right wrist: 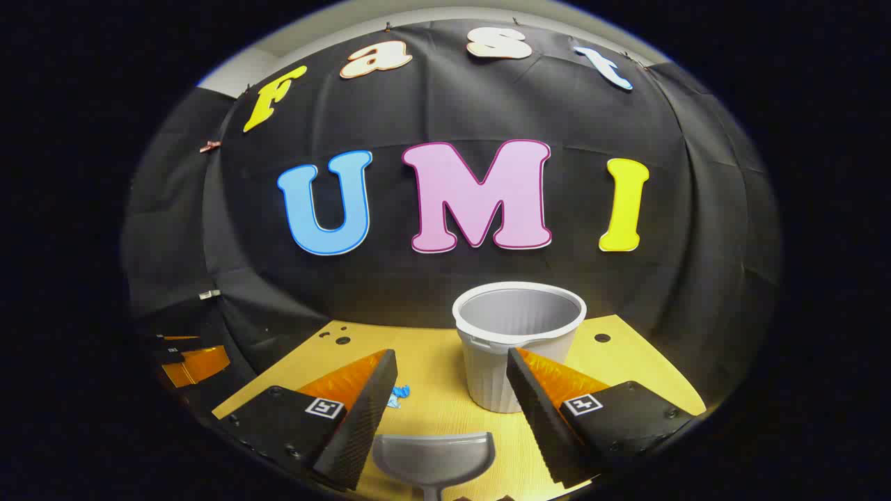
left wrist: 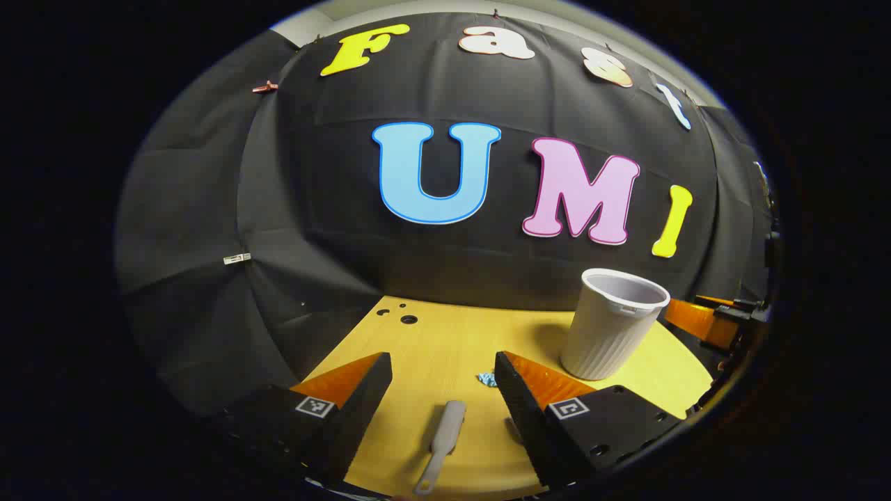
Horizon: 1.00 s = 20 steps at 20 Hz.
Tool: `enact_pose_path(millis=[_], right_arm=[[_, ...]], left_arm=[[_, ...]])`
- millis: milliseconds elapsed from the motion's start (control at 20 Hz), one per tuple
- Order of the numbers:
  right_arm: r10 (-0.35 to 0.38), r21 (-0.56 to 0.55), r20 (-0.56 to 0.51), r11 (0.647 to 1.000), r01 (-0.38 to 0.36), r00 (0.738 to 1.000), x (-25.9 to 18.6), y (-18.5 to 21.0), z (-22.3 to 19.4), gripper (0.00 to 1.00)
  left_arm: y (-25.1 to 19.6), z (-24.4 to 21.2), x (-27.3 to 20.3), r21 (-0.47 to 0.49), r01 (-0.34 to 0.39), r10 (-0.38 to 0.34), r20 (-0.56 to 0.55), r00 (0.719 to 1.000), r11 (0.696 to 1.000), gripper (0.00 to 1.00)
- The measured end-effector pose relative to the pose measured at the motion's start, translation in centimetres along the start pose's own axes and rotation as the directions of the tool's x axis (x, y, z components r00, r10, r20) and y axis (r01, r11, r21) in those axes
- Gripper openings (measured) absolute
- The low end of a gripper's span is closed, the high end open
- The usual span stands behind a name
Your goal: Pick up the small broom and dustpan from the desktop, sweep the trash into the dustpan with the broom, and then empty the trash into the garbage bin.
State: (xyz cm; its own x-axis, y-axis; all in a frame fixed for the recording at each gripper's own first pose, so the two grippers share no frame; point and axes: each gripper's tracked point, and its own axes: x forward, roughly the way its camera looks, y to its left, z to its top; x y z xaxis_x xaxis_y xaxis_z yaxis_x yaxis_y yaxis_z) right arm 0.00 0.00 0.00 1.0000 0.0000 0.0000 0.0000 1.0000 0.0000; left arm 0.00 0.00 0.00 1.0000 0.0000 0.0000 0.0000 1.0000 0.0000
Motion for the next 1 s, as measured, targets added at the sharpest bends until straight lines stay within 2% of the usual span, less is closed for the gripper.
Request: enact_pose_path(millis=[350, 950, 1000], right_arm=[[0.004, -0.012, -0.039, 1.000, -0.004, 0.999, 0.1, 1.1, -1.2, 0.98], [0.044, -0.032, -0.080, 0.998, -0.047, 0.996, 0.4, 2.0, -2.1, 0.98], [0.048, -0.039, -0.086, 0.998, -0.051, 0.995, 0.3, 2.0, -2.3, 0.98]], left_arm=[[0.4, -1.9, 0.3, 0.037, 0.049, -0.048, -0.033, 0.998, 0.998, 0.96], [-0.3, -5.8, 1.3, -0.081, 0.085, -0.099, -0.180, 0.979, 0.993, 0.96], [-0.4, -6.2, 1.6, -0.103, 0.088, -0.108, -0.204, 0.973, 0.991, 0.92]])
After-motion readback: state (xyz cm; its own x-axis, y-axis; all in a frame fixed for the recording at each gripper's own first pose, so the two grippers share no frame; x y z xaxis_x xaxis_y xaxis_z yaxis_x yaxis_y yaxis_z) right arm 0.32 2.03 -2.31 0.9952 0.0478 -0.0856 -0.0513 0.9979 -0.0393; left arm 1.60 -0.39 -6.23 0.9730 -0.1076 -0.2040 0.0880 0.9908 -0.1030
